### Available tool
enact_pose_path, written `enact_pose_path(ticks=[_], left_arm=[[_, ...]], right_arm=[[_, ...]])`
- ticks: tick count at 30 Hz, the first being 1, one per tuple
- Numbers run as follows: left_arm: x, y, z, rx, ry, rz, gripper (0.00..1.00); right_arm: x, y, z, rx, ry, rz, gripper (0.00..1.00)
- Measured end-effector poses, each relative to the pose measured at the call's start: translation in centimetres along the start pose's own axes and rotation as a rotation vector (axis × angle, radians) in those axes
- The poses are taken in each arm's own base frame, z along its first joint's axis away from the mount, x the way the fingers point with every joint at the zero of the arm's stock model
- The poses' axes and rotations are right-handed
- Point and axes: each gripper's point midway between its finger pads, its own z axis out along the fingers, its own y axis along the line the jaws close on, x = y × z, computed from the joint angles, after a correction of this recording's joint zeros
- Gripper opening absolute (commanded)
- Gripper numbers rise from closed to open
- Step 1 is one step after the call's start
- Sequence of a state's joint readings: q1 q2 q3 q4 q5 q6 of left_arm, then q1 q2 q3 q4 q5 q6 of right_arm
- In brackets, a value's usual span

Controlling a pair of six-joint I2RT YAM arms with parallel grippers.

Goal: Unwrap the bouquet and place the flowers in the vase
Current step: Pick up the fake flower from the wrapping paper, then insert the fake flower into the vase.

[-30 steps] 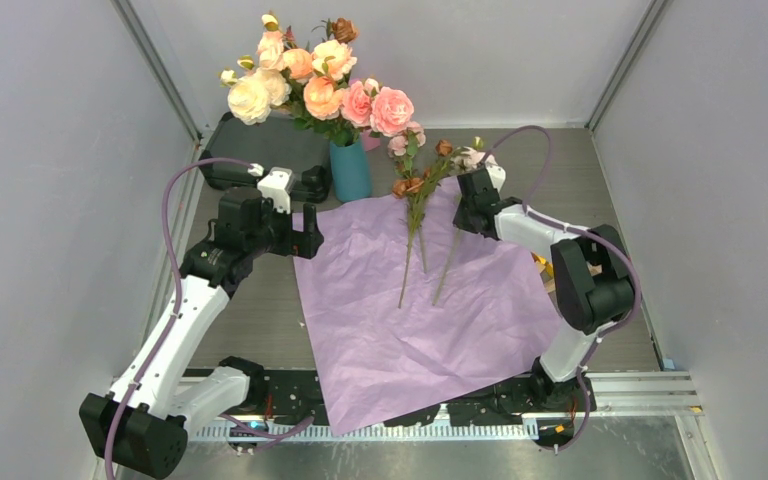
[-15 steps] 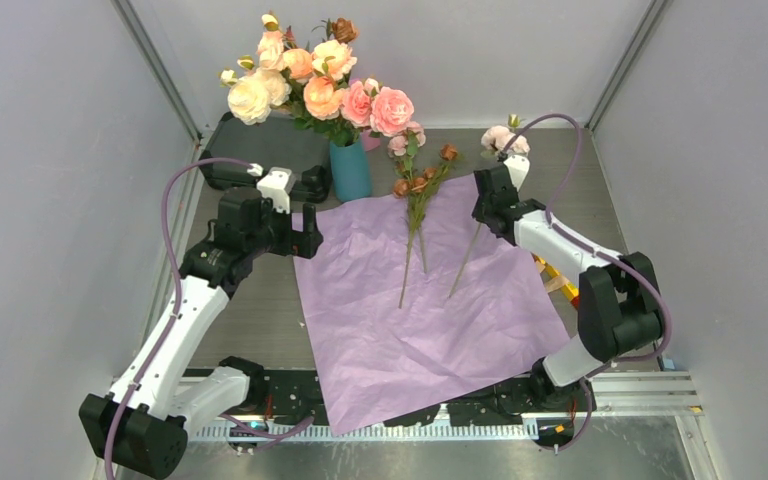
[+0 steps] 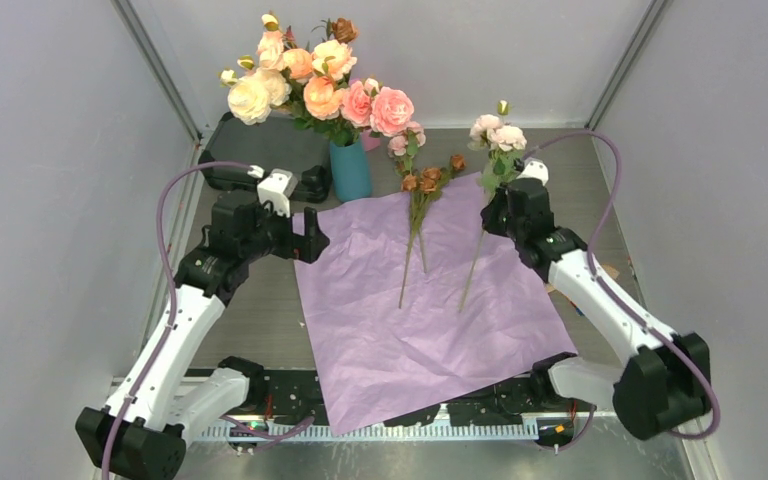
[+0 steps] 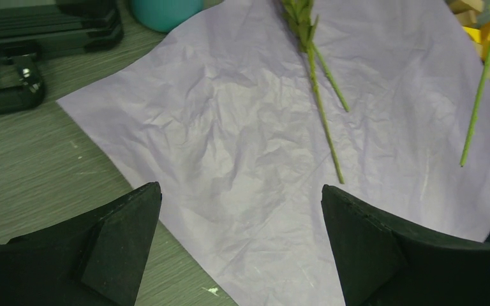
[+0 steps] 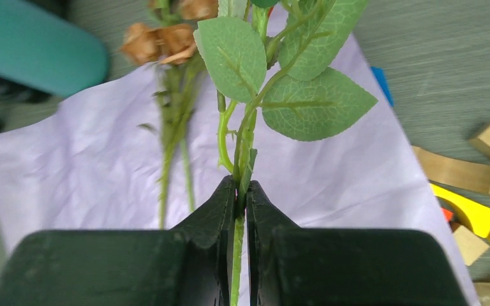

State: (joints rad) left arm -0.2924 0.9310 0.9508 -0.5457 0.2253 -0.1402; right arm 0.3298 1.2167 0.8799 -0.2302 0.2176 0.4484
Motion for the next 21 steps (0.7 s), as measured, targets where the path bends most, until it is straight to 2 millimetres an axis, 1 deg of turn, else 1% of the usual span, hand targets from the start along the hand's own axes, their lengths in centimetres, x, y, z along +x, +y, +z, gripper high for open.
enact_pose_path(ticks=[1,2,5,10,12,15,18,21], left_arm=[[-0.1,-0.4,0.0,0.025,-0.005,0.001,0.95],[-0.1,-1.1,0.0,0.060,-0.012,0.000,0.94],[-0.5,-3.1,0.0,0.164,-0.036,-0.020,0.93],[-1.6,-7.8,-0.2,0.362,-0.104,-0.104,0.94],[-2.1,-10.2,-0.5,0.443,-0.132,-0.141,0.94],[-3.5,-14.0,-1.7,0.568,-0.178,-0.185,0.95],[-5.5,-16.9,-3.2,0.676,-0.240,-0.229,0.96],[-7.5,-18.8,-4.3,0.760,-0.296,-0.272,0.98]], right_arm=[[0.0,0.7,-1.0,-0.050,-0.007,0.001,0.00],[-0.1,1.2,-1.9,-0.086,-0.017,0.002,0.00],[-0.9,3.8,-5.6,-0.239,-0.064,-0.004,0.00],[-3.0,8.3,-12.2,-0.498,-0.177,-0.020,0.00],[-3.5,9.9,-14.3,-0.585,-0.204,-0.031,0.00],[-4.0,12.0,-16.6,-0.683,-0.227,-0.057,0.00],[-4.3,14.0,-18.2,-0.768,-0.236,-0.088,0.00],[-4.8,16.2,-19.8,-0.854,-0.249,-0.119,0.00]])
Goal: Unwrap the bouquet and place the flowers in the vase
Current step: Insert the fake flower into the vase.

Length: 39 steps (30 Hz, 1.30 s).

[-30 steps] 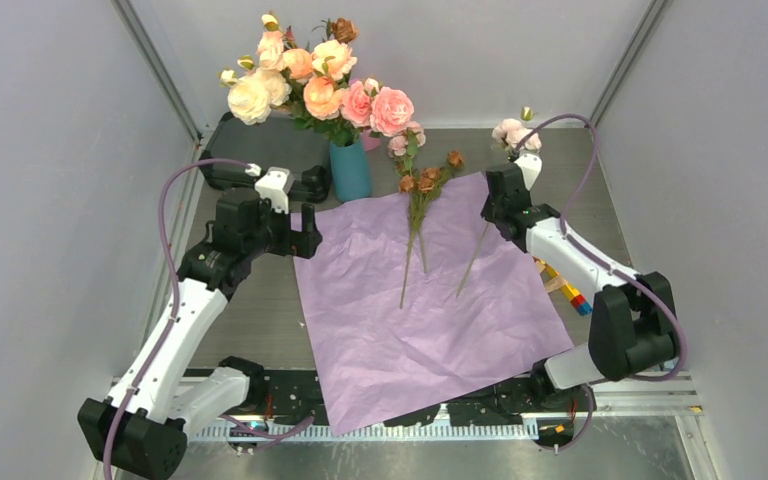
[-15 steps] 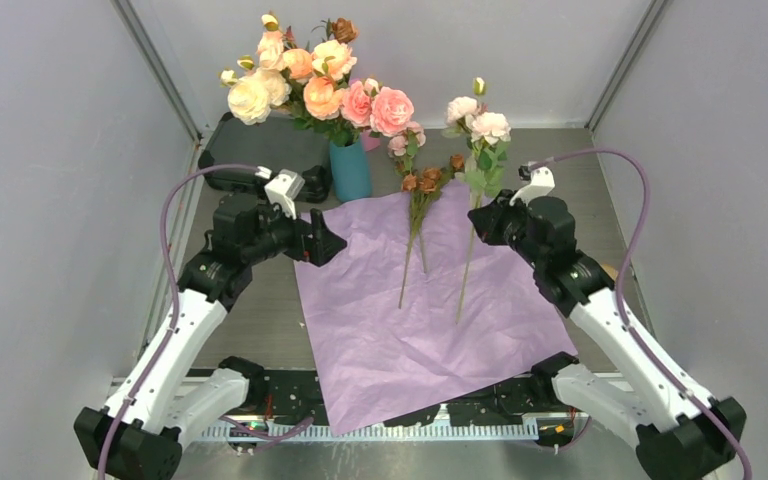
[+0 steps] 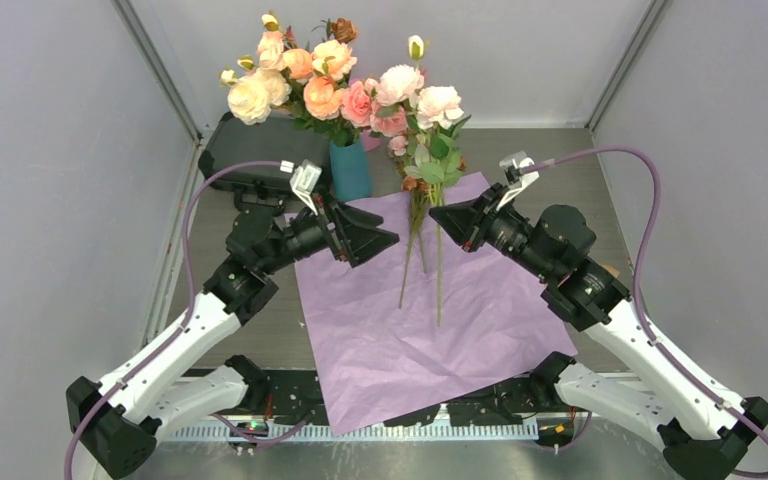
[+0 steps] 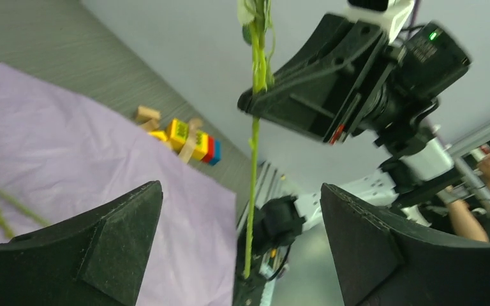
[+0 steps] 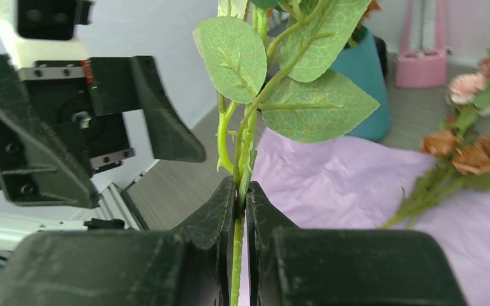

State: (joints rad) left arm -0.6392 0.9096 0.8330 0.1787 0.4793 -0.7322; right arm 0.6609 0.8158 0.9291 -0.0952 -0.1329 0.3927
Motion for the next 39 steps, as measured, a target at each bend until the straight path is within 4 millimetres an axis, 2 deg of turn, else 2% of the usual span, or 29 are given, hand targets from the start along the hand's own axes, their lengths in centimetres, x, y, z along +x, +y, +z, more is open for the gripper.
enact_pose_path(ticks=[8,14,18,22,36,39], left_arm=[[-4.5,-3.2,1.8,0.113,-0.120,-0.053,0.98],[-5.9,-4.2,2.2,0.144,-0.154,-0.054,0.90],[-6.1,-4.3,2.2,0.144,-0.162,-0.062,0.77],[-6.2,-4.1,2.2,0.137,-0.168,-0.071,0.58],[-6.6,-3.5,2.3,0.103,-0.192,-0.075,0.02],[-6.5,-3.2,2.3,0.092,-0.189,-0.074,0.00]], right_arm=[[-1.8,5.3,1.2,-0.189,-0.019,-0.066,0.00],[-1.0,7.5,2.2,-0.260,0.022,-0.106,0.00],[0.3,8.1,2.7,-0.274,0.072,-0.131,0.00],[1.2,8.3,2.9,-0.280,0.112,-0.153,0.00],[2.1,8.5,3.1,-0.275,0.157,-0.189,0.00],[2.1,8.5,3.1,-0.272,0.157,-0.191,0.00]])
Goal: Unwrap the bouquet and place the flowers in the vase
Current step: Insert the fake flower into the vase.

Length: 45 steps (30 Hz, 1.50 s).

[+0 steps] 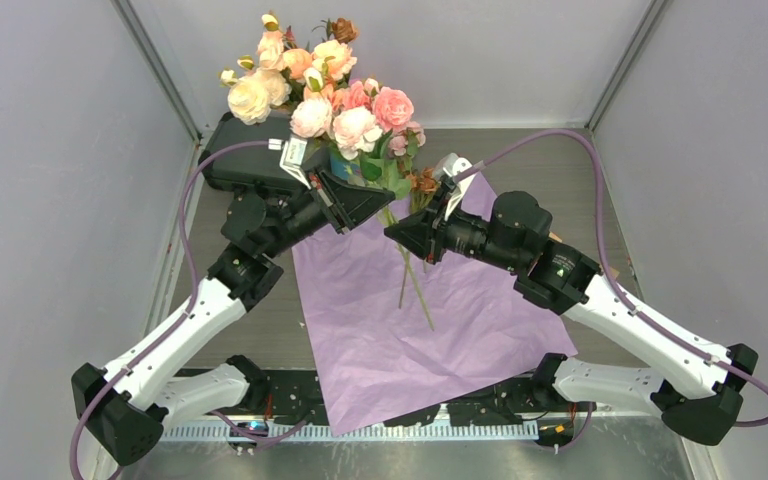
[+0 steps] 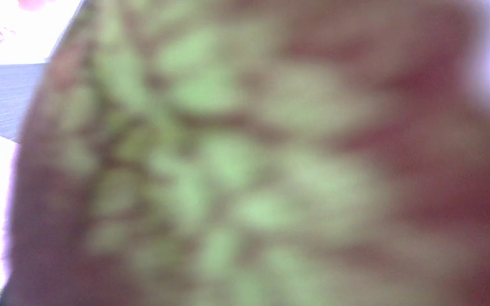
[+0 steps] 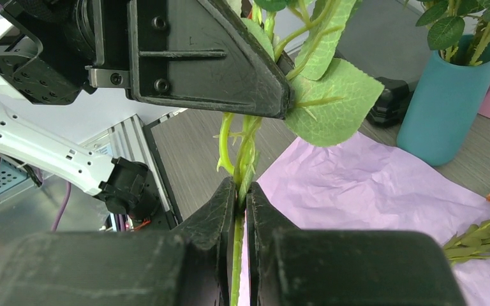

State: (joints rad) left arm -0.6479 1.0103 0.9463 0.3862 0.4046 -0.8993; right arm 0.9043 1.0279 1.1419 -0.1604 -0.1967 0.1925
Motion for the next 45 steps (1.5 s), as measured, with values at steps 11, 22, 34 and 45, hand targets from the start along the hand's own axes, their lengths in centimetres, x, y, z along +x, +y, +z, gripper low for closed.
enact_pose_path(ticks=[11,22,34,45], left_arm=[[0.2,0.8,-0.4,-0.040,0.007,0.059,0.00],[-0.3,5.3,-1.3,-0.220,0.036,0.387,0.00],[-7.5,9.5,-3.8,-0.363,-0.149,0.692,0.00],[-14.5,8.3,-4.4,-0.369,-0.407,0.831,0.00]], right_arm=[[0.3,-0.4,0.0,0.026,0.010,0.005,0.43],[0.9,-2.8,-0.7,0.165,0.003,0.025,0.83],[4.7,-14.1,-4.5,0.482,0.035,0.183,0.85],[7.2,-22.8,-10.1,0.734,0.010,0.376,0.86]])
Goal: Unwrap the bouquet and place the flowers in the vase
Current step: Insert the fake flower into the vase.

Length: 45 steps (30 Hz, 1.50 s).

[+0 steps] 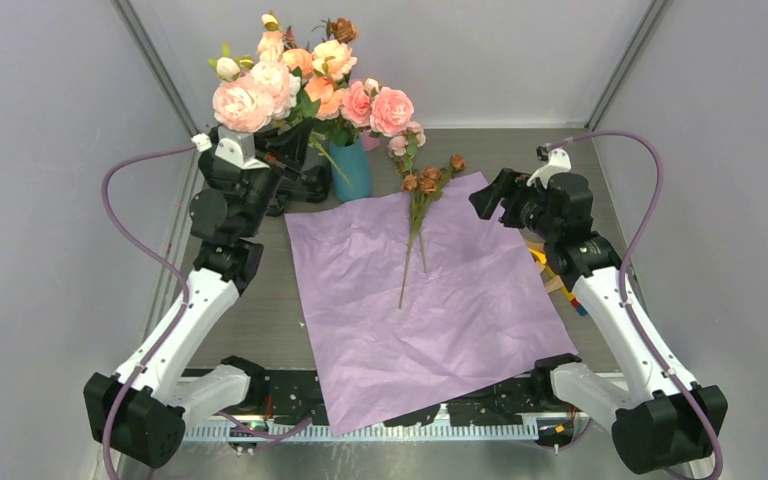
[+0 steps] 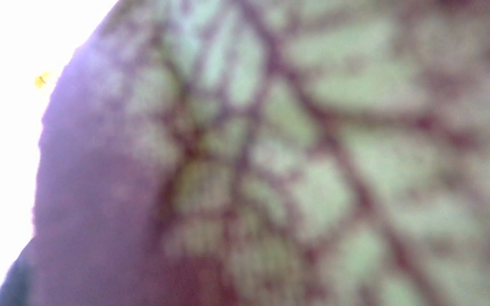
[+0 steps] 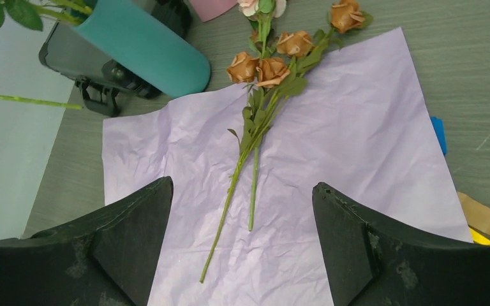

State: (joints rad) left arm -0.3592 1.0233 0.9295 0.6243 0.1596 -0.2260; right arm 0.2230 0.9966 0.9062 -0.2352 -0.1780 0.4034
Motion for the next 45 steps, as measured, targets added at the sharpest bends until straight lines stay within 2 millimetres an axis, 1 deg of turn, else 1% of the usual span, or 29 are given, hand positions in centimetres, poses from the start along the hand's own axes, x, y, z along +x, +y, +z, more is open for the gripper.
enact_pose_path(ticks=[2,5,11,14,18,21,28,39,45], left_arm=[[-0.6,0.3,0.5,-0.007,-0.041,0.008,0.00],[-1.1,0.5,1.2,-0.012,-0.091,0.018,0.00],[-1.6,0.9,3.1,-0.004,-0.160,0.049,0.00],[-1.6,1.0,4.1,0.002,-0.177,0.060,0.00],[-1.2,1.0,5.2,0.022,-0.181,0.083,0.00],[-1.1,1.0,5.7,0.031,-0.181,0.106,0.00],[-2.2,0.7,6.0,0.053,-0.199,0.190,0.00],[-1.3,1.0,6.1,0.055,-0.182,0.259,0.00],[1.1,1.9,6.1,0.028,-0.167,0.256,0.00]], right_arm=[[0.1,-0.9,0.2,0.020,0.007,0.026,0.86],[0.1,-1.6,0.2,0.032,0.009,0.045,0.86],[-0.2,-2.1,0.1,0.034,0.004,0.067,0.85],[0.1,-2.2,0.1,0.032,0.009,0.080,0.85],[-0.1,-2.3,0.1,0.027,0.004,0.086,0.85],[-0.3,-2.3,0.1,0.024,-0.001,0.087,0.85],[-0.5,-2.3,0.2,0.010,-0.011,0.090,0.85],[-0.3,-2.4,0.6,0.000,-0.003,0.108,0.84],[-0.2,-2.5,0.7,-0.006,-0.007,0.111,0.84]])
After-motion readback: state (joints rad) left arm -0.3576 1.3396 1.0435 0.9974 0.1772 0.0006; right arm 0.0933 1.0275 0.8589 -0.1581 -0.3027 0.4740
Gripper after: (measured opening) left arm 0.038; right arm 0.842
